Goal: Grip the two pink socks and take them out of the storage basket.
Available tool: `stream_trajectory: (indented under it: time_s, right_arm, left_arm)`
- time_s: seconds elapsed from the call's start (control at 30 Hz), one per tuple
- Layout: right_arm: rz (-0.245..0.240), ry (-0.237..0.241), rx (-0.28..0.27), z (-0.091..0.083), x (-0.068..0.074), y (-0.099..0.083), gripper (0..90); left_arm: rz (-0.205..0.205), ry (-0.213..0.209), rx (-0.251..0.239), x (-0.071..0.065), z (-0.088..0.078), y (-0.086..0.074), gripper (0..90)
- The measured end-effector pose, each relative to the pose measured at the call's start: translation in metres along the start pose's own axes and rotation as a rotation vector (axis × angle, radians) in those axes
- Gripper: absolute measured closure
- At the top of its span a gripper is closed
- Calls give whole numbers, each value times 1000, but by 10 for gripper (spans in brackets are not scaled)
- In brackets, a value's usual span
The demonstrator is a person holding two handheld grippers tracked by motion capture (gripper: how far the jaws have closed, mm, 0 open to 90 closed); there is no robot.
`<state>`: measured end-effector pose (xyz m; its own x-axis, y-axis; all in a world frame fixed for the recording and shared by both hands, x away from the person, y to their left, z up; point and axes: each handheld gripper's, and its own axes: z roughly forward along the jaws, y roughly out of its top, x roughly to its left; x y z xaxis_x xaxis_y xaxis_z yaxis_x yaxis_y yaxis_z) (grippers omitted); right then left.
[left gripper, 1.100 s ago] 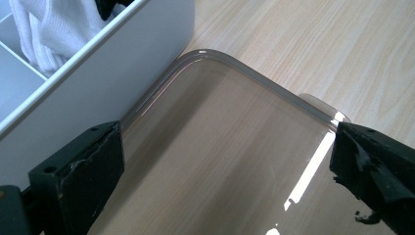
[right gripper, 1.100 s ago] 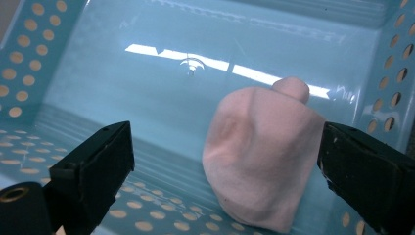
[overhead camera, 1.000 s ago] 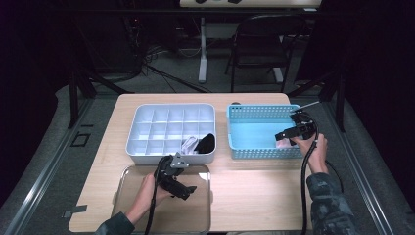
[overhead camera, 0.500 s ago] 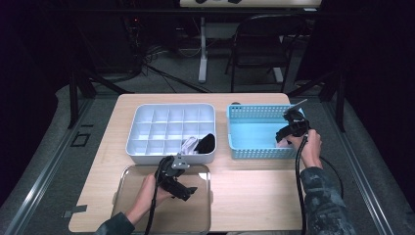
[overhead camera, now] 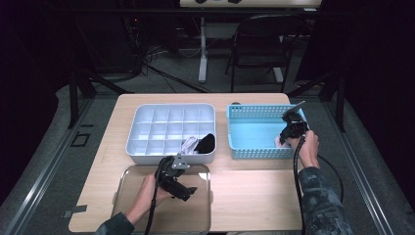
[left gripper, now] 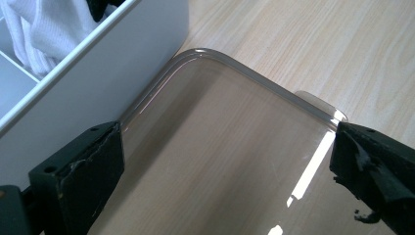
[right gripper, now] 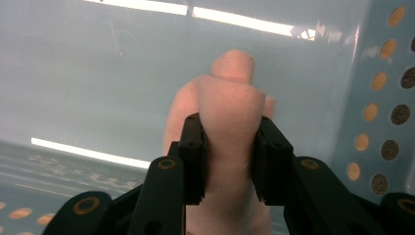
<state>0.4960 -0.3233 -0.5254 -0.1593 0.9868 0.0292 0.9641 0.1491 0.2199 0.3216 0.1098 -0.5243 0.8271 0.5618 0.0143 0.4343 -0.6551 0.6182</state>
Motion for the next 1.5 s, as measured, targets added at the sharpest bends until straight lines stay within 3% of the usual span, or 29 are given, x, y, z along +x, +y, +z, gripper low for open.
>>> stream_trajectory:
  time_s: [0.13, 0.23, 0.27, 0.53, 0.97, 1.33, 1.5]
  right_arm:
    - [8, 32, -38, -7, -1, -3, 711]
    - [15, 62, -103, -15, 1, -6, 712]
    - [-9, 59, -93, -19, 1, -6, 712]
    - [-57, 62, -131, -43, 3, -3, 712]
    - [-111, 59, -156, -90, 11, 1, 712]
    - [-186, 78, -163, -116, 31, -10, 712]
    - [-240, 103, -170, -126, 49, -24, 712]
  left_arm:
    - [-1, 3, -2, -1, 0, 0, 1]
    - [1, 3, -4, -1, 0, 0, 1]
    - [0, 4, -3, 0, 0, 0, 1]
    - [6, -2, 4, -1, 0, 1, 1]
    - [4, -4, 3, -2, 0, 1, 1]
    - [3, -5, -2, -2, 0, 1, 0]
    - [-1, -3, -9, -2, 0, 0, 1]
